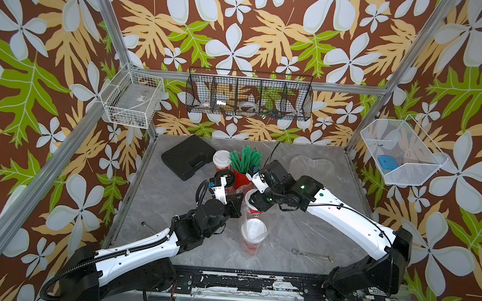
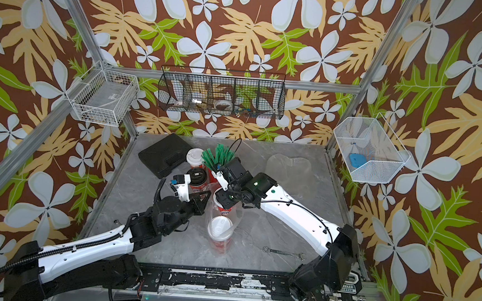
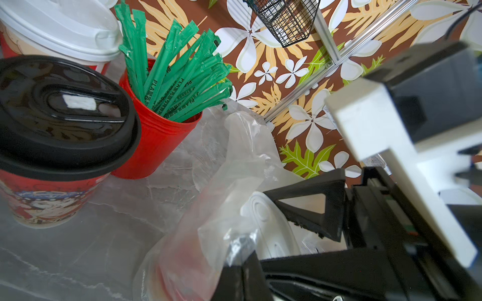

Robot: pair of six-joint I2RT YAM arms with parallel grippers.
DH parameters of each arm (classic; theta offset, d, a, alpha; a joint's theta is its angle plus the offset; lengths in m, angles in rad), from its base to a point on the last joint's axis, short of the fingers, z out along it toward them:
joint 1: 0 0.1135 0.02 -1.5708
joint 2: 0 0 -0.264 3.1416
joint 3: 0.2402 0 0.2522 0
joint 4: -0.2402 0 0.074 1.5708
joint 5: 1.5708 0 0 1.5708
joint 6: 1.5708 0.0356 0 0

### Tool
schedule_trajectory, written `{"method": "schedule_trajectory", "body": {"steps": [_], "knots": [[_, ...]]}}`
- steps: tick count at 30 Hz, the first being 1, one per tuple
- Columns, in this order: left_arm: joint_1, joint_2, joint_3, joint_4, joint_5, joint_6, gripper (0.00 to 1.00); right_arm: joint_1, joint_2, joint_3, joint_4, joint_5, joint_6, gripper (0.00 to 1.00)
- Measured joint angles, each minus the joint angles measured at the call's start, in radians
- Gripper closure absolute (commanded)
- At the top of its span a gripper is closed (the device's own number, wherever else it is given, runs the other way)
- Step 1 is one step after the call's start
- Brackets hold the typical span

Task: Pack milk tea into plastic carrier bags
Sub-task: Place the milk tea cup in the plastic carrier bag.

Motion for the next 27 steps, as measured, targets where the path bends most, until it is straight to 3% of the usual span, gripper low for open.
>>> {"method": "schedule_trajectory", "body": {"steps": [10,15,20,27], "knots": [[0.0,-0.003,0.001,-0.001,-0.003,0.001,1.0,0.0,0.003,-0.081,0.059,0.005,0.034,0.41],[0.0,-0.003,0.009,-0.007,-0.003,0.001,1.0,0.0,0.001,-0.108,0.12,0.016,0.047,0.33],[0.0,-0.003,0.004,-0.008,-0.006,0.0,1.0,0.0,0.001,-0.092,0.099,0.021,0.05,0.18],[0.0,-0.008,-0.01,-0.007,-0.006,-0.003,1.0,0.0,-0.047,-0.011,0.042,0.046,0.05,0.11]]}}
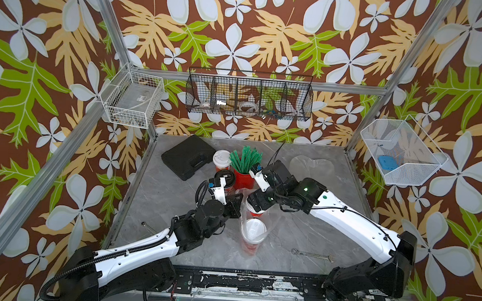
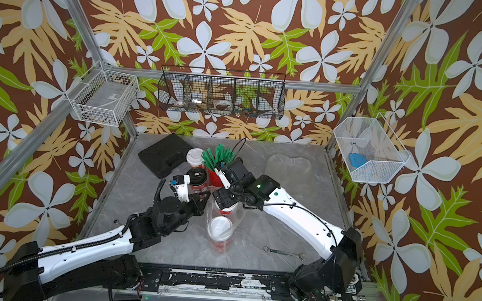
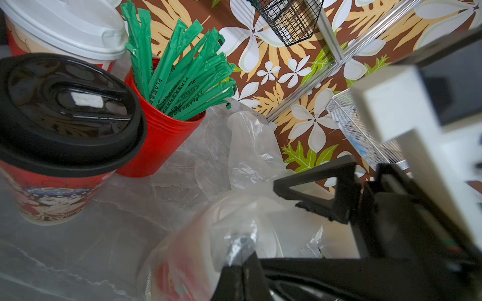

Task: Pack milk tea into plastic carrier bags
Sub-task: Adjust the plastic carrier bag at the center of the board.

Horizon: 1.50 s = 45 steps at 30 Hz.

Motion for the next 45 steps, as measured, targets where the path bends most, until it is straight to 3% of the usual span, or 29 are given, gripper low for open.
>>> {"method": "schedule_trajectory", "body": {"steps": [7,15,17,21,24,45], "knots": [[0.0,-0.01,-0.023,0.0,0.004,-0.005,1.0,0.0,-0.068,0.037,-0.048,0.08,0.005,0.1],[0.0,-0.022,-0.052,0.0,0.011,-0.026,1.0,-0.006,-0.108,-0.048,-0.13,0.207,0.097,0.15],[0.0,-0.026,-0.056,0.002,0.011,-0.026,1.0,-0.016,-0.118,-0.08,-0.137,0.208,0.122,0.29],[0.0,-0.036,-0.059,0.002,0.012,-0.029,1.0,-0.058,-0.132,-0.139,-0.127,0.156,0.161,0.79],[0.0,-0.048,-0.059,0.002,0.012,-0.029,1.0,-0.071,-0.14,-0.156,-0.11,0.102,0.182,1.0],[0.0,-0.111,-0.071,0.008,0.031,-0.03,1.0,-0.076,-0.237,-0.159,0.043,0.047,0.158,1.0]]}}
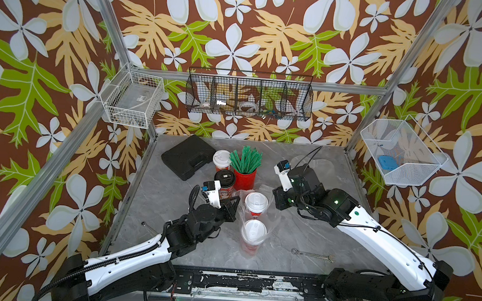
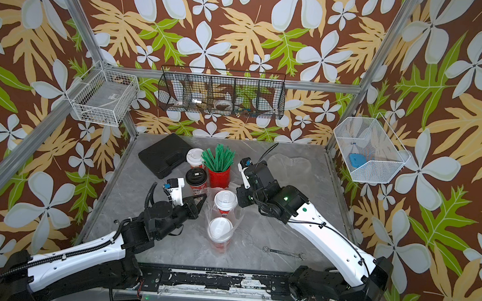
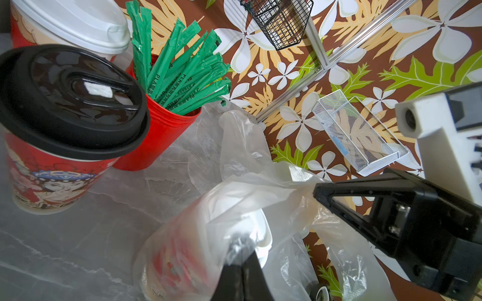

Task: Pack milk tea into plastic carrier bags
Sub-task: Adjust the plastic carrier bag at the center of the board, then pick up the straw from the container.

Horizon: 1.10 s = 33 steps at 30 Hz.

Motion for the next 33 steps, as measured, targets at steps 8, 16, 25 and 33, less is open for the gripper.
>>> {"method": "schedule_trajectory", "body": {"steps": [8,16,25,33], "knots": [[0.0,-0.011,-0.036,-0.001,0.003,-0.027,1.0,-0.006,0.016,0.03,-0.002,0.026,-0.005,0.83],[0.0,-0.009,-0.047,-0.001,0.031,-0.059,1.0,-0.084,0.118,0.164,0.038,0.031,-0.064,0.47],[0.0,-0.021,-0.071,-0.007,0.051,-0.092,1.0,-0.179,0.408,0.421,0.089,-0.063,-0.121,0.6],[0.0,-0.019,-0.082,-0.025,0.042,-0.107,1.0,-0.179,0.661,0.652,0.052,-0.191,-0.156,0.68]]}}
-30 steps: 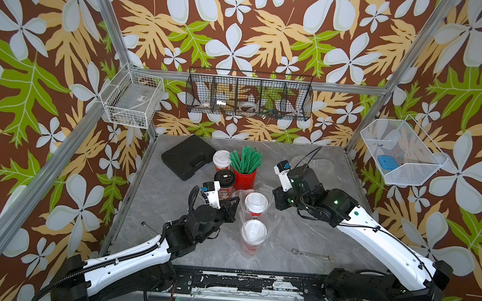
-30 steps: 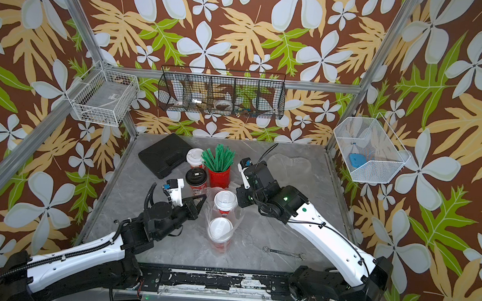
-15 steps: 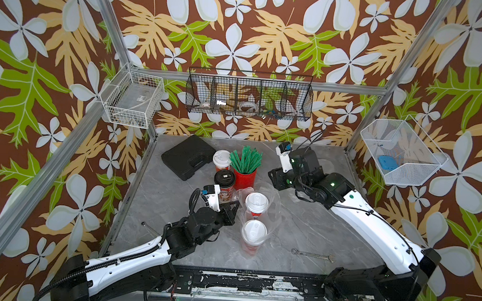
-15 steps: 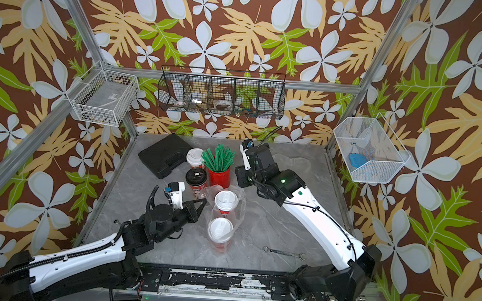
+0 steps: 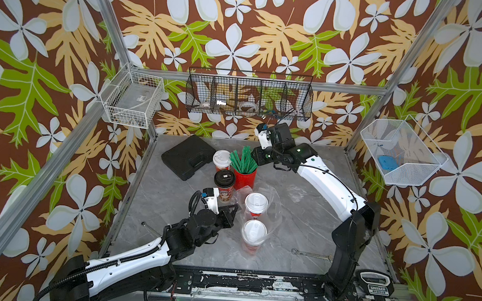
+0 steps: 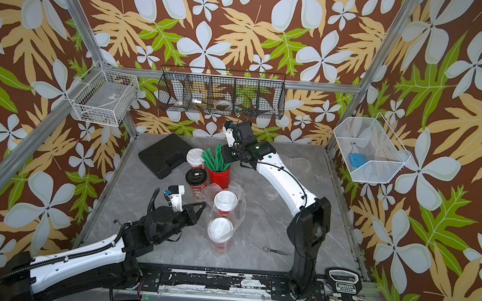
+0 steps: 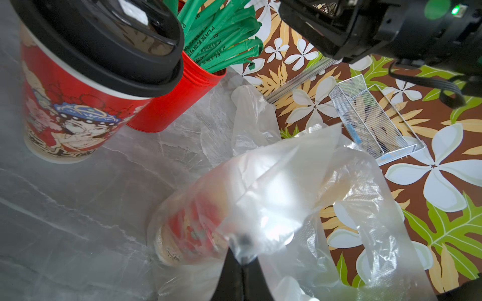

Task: Pack milk tea into plastic carrier bags
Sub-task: Pick up the straw from the container.

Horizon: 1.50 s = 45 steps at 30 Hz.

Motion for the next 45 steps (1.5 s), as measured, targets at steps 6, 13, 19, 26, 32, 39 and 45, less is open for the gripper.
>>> {"method": "schedule_trajectory", "body": {"steps": [6,13,19,26,32,39,45], "knots": [[0.0,0.003,0.001,-0.016,-0.015,0.0,1.0,0.011,0.063,0.045,-0.023,-0.035,-0.008,0.69],[0.0,0.003,0.011,-0.037,-0.021,0.0,1.0,0.022,0.135,0.092,-0.034,0.008,-0.027,0.7],[0.0,0.003,0.013,-0.041,-0.026,0.0,1.0,0.021,0.167,0.124,-0.041,0.075,-0.031,0.7],[0.0,0.0,0.013,-0.043,-0.034,0.001,1.0,0.021,0.212,0.178,-0.048,0.1,-0.039,0.7],[0.0,-0.011,0.012,-0.043,-0.04,0.001,1.0,0.023,0.224,0.187,-0.071,0.154,-0.049,0.7],[0.0,-0.012,0.011,-0.044,-0.04,0.001,1.0,0.039,0.239,0.202,-0.07,0.195,-0.05,0.67],[0.0,-0.021,0.008,-0.044,-0.04,0.0,1.0,0.042,0.246,0.219,-0.067,0.195,-0.052,0.75]]}}
